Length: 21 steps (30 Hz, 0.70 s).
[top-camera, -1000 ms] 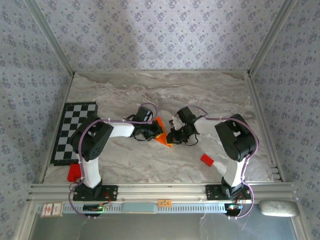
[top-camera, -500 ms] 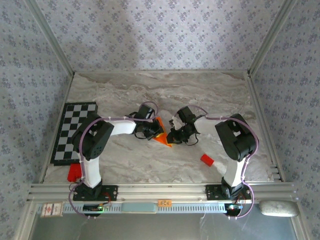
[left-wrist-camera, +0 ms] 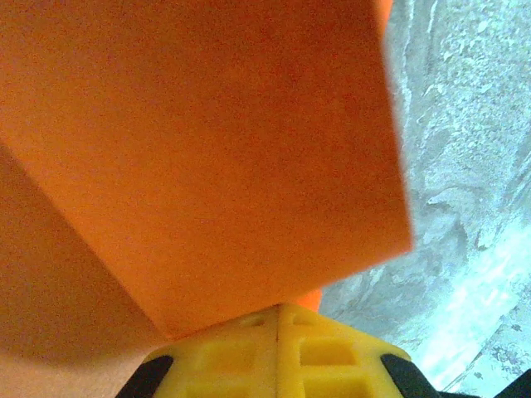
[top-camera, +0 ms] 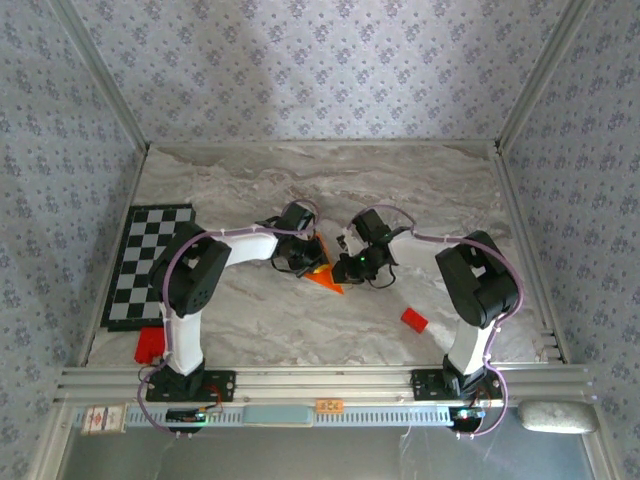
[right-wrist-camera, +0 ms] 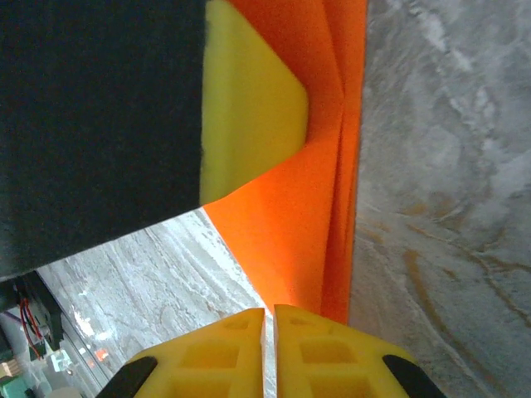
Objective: Fold a paper plane with a square sheet of paper (pick it up from the middle)
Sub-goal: Fourth fold the wing at the center of the table.
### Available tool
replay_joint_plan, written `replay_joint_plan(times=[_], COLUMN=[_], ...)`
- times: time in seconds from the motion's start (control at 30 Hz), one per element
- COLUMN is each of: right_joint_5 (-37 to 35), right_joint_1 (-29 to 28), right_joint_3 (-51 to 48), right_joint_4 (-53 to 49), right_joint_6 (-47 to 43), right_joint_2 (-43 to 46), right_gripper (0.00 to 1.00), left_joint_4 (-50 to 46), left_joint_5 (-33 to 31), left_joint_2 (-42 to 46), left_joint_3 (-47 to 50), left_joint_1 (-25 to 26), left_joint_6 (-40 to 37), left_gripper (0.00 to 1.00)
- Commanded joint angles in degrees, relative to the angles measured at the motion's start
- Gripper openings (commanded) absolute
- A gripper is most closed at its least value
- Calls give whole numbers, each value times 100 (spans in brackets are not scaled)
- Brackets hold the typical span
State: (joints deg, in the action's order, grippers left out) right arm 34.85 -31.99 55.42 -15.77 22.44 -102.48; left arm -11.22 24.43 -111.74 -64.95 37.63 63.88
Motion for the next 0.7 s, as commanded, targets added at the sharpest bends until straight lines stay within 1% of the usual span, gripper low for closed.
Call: replay_joint_plan(times=[0.0, 0.37, 0.67], right_joint_5=[-119, -544, -631], right_joint_1=[-61, -51, -15], right_joint_3=[171, 64, -39], right_joint_4=[-229, -512, -766], right_joint_6=[-91, -178, -283], right_joint_2=[-121, -211, -220], right_gripper=[13, 12, 10], left_joint_4=[-1242, -1316, -1447], left_joint_5=[-816, -851, -948], left_joint_2=[-673, -821, -937], left_joint_3=[316, 299, 270], left_joint_1=[96, 94, 96], left_joint_6=[-24, -68, -155], left_gripper=[6, 5, 4])
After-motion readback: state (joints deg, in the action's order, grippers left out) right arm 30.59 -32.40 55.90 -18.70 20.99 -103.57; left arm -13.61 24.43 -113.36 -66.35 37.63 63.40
